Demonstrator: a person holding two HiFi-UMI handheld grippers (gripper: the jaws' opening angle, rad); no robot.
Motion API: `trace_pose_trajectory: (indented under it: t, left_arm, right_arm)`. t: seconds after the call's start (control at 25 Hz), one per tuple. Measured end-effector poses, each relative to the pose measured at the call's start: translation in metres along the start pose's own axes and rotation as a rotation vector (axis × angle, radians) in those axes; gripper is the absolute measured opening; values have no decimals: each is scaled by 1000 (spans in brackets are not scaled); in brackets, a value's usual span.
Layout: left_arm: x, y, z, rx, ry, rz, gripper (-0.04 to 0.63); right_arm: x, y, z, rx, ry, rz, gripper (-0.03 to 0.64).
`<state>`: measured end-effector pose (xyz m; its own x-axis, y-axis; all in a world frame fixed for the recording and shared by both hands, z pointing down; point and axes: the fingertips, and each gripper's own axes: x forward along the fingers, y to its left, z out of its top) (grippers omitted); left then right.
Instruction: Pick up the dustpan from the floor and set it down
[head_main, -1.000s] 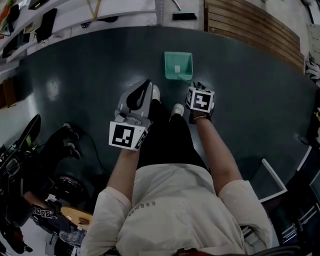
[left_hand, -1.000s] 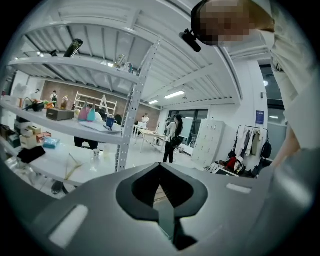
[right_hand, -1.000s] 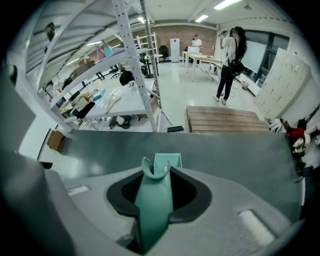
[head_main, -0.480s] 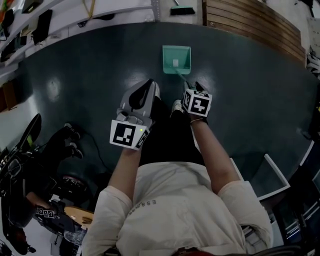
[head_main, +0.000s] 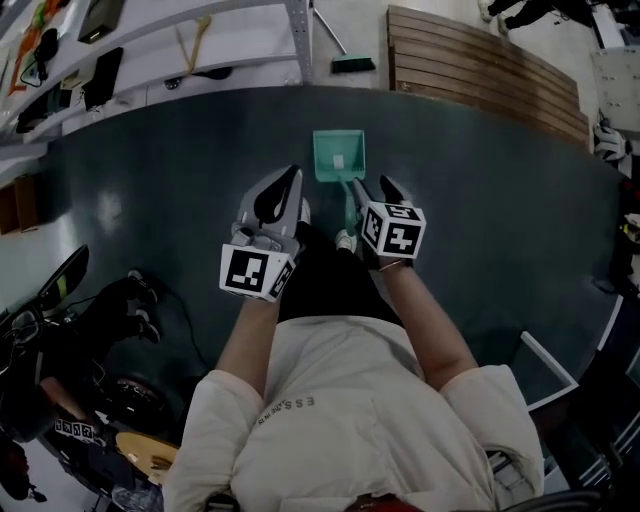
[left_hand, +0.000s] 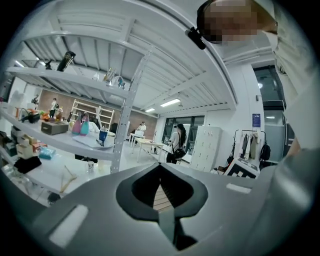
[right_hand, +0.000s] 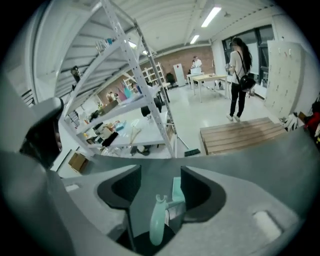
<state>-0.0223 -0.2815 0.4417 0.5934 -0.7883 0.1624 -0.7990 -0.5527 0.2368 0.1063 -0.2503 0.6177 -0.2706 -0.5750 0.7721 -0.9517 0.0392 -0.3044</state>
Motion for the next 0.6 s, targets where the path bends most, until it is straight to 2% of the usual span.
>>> trace_pose_trajectory:
  t: [0.28, 0.44, 0.52, 0.6]
  left_arm:
    - [-17, -40, 40, 52, -77, -14, 17]
    - [-36, -64, 56, 65, -107, -26, 17]
    - [-48, -74, 63, 79, -123, -30, 17]
    - [-59, -82, 69, 94, -134, -30, 17]
  right_arm:
    - [-95, 15, 86, -104, -324, 107, 201]
    - [-150, 20, 106, -219, -459, 103, 113]
    - [-176, 23, 108, -277, -509, 104, -14]
    - [-198, 23, 107, -322, -546, 107, -14]
